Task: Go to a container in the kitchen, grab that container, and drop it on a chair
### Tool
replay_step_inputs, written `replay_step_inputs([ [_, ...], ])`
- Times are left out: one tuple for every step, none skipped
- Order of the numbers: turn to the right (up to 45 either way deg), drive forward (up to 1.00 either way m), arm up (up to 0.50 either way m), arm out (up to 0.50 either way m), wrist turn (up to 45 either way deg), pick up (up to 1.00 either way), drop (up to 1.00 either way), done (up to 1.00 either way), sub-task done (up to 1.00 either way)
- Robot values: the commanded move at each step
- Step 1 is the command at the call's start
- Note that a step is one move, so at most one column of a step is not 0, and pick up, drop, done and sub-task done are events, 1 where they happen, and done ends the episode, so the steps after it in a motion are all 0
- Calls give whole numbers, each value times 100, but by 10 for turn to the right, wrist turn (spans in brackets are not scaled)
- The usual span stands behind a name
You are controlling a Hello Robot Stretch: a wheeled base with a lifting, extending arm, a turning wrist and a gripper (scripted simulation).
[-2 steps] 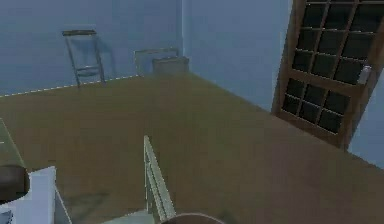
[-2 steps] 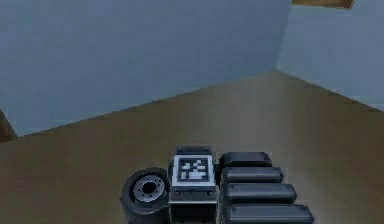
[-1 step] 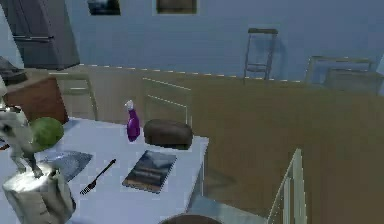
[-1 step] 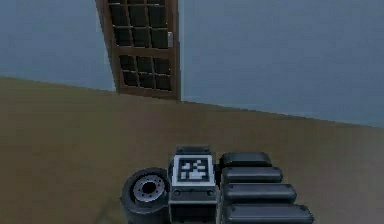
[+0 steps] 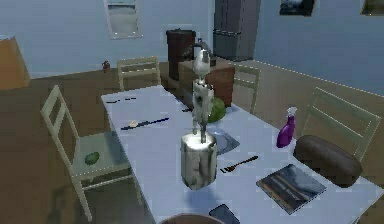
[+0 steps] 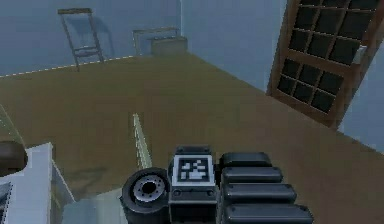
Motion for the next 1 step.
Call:
replay_step_inputs([
  [-90,0,0,0,0,0,0,0,0],
])
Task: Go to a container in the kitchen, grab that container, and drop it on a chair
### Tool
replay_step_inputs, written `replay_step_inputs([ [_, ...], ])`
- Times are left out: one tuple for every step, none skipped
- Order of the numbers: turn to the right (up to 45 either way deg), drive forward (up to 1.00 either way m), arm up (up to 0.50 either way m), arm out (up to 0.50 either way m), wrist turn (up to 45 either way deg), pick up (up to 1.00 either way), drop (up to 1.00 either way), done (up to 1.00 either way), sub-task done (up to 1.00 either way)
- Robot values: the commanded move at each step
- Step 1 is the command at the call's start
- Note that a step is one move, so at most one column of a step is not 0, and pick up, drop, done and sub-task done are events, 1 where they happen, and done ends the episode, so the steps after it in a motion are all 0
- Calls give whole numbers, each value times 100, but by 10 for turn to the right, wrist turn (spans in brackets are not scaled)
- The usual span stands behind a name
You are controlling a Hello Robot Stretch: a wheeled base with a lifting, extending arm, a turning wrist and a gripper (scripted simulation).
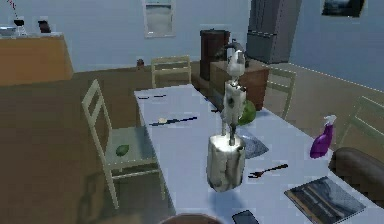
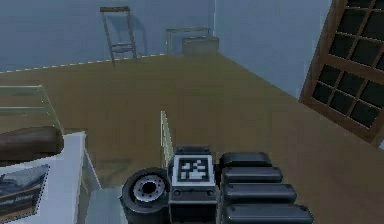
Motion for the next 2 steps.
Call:
replay_step_inputs([
  [0,0,0,34,0,0,0,0,0],
  [0,0,0,0,390,0,0,0,0],
])
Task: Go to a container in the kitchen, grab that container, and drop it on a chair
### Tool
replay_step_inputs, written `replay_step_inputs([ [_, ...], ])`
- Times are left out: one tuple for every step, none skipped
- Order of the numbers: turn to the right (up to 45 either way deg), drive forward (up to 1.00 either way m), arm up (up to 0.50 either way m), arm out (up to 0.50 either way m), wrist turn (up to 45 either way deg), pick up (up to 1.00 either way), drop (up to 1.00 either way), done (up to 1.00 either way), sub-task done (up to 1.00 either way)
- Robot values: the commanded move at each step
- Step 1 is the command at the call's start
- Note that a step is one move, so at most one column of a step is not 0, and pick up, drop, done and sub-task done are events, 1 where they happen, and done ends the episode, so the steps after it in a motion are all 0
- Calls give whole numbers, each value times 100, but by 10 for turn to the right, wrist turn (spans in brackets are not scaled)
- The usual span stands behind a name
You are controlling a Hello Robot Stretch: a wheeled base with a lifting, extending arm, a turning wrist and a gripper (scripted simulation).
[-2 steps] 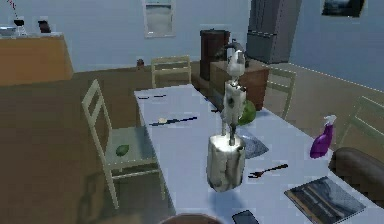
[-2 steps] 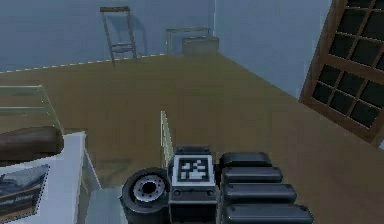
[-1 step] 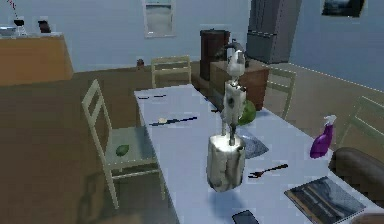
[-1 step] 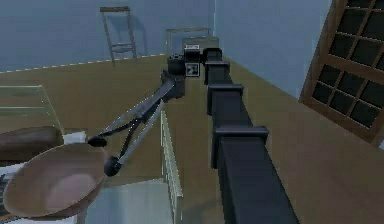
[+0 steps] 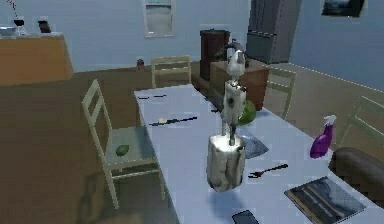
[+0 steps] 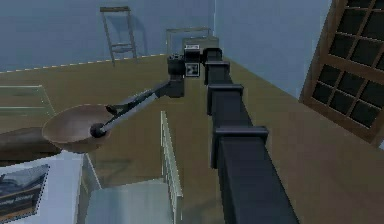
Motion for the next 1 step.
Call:
replay_step_inputs([
  [0,0,-30,0,0,0,0,0,0],
])
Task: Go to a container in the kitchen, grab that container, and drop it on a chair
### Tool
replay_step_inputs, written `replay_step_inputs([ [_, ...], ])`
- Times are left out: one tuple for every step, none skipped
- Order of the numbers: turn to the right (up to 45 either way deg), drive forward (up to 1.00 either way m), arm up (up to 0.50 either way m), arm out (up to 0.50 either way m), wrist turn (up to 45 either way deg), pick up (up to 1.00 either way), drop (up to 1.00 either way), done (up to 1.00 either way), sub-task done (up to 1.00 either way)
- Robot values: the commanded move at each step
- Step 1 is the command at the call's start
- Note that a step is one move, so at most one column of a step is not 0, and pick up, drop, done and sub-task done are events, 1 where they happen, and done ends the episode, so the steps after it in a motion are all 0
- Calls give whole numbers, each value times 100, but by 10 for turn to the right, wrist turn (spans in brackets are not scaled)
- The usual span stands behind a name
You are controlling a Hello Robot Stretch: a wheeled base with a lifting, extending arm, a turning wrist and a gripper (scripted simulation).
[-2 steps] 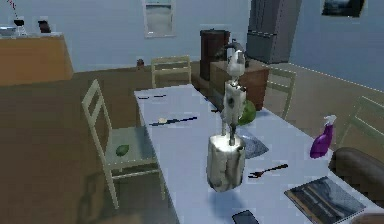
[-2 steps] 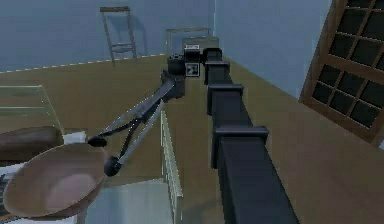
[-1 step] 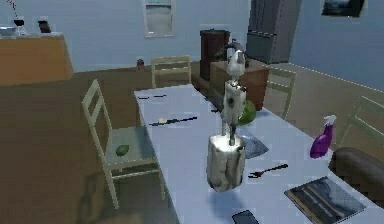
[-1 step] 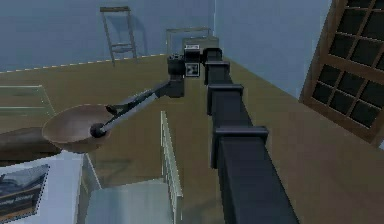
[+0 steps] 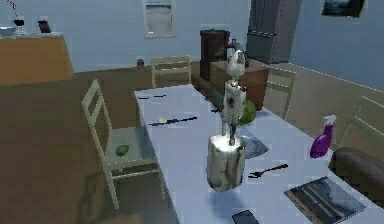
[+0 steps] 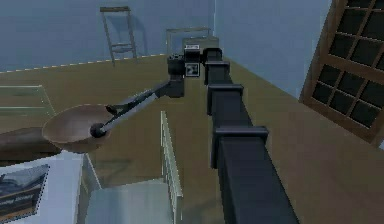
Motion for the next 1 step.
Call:
replay_step_inputs([
  [0,0,-50,0,0,0,0,0,0],
])
